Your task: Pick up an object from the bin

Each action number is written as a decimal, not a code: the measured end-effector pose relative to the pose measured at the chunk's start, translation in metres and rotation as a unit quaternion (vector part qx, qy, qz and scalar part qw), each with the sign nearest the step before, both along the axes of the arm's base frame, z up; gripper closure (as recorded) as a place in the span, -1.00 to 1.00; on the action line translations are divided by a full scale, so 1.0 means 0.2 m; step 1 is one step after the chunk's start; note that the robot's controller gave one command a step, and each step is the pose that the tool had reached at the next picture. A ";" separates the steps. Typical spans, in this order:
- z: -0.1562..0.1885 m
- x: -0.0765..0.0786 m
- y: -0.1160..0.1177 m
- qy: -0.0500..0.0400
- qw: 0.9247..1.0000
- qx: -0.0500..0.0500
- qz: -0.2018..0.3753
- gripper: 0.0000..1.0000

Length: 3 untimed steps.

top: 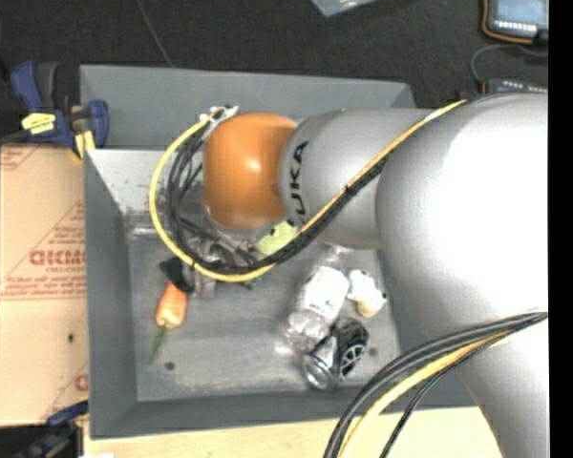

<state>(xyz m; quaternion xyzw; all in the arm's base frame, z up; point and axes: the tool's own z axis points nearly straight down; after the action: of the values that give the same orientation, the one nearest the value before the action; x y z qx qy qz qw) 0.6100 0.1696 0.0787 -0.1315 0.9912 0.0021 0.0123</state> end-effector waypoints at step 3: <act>0.25 0.08 -0.07 -0.002 0.996 -0.002 0.094 1.00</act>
Offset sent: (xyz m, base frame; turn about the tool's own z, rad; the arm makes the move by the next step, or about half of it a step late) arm 0.0190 -0.0239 0.0712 -0.2284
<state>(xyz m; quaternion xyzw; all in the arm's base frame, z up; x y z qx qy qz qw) 0.6263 0.1557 0.1280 -0.2244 0.9744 0.0011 0.0135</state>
